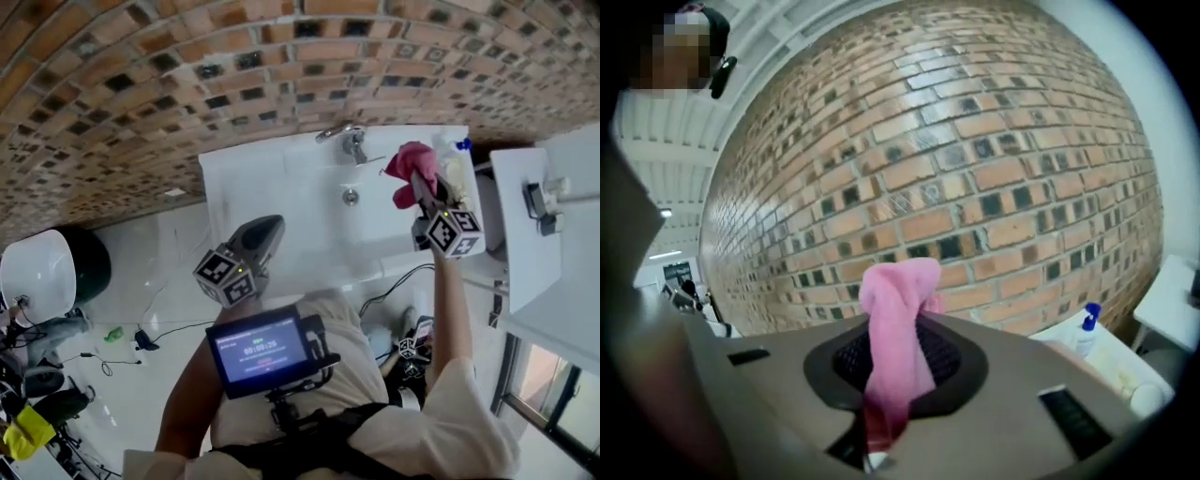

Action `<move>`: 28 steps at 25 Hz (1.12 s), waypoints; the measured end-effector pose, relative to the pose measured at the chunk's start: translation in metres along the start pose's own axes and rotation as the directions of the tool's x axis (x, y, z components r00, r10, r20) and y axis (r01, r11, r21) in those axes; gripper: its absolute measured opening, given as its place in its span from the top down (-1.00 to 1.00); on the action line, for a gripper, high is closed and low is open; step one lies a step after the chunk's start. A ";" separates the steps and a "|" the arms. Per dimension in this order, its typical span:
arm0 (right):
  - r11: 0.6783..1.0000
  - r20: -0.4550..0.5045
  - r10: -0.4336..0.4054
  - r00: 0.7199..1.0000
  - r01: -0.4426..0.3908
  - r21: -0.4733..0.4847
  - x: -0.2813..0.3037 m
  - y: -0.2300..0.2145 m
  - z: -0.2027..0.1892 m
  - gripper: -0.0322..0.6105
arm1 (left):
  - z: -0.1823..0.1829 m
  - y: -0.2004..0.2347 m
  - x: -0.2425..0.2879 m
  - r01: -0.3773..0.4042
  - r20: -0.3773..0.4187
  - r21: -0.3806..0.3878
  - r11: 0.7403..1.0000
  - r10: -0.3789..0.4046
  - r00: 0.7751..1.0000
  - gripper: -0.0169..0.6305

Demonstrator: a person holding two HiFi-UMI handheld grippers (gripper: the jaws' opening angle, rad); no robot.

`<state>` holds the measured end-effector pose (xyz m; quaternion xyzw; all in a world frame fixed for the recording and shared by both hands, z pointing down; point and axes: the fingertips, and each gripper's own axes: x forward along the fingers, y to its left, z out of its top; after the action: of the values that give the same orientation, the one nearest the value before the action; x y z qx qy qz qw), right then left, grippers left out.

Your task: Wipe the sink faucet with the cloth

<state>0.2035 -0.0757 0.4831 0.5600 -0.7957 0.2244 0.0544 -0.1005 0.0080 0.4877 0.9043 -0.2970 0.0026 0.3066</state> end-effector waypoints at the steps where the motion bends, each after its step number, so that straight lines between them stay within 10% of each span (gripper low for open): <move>1: 1.000 0.025 0.005 1.000 -0.005 0.007 -0.010 0.018 0.008 0.70 | 0.006 -0.001 -0.004 0.011 0.018 0.017 1.000 -0.011 1.000 0.95; 16: 0.994 0.147 0.086 0.985 -0.076 -0.073 -0.092 0.253 0.020 0.70 | 0.043 -0.009 -0.160 0.052 0.157 0.075 0.996 -0.064 0.986 0.95; 28: 0.992 0.136 -0.078 0.988 0.091 -0.088 -0.148 0.350 -0.048 0.70 | 0.009 -0.021 -0.269 0.194 0.036 0.112 0.975 -0.199 0.979 0.95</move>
<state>-0.0701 0.1681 0.3721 0.6037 -0.7828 0.1463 0.0373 -0.3123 0.1600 0.4187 0.9443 -0.2127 -0.0330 0.2489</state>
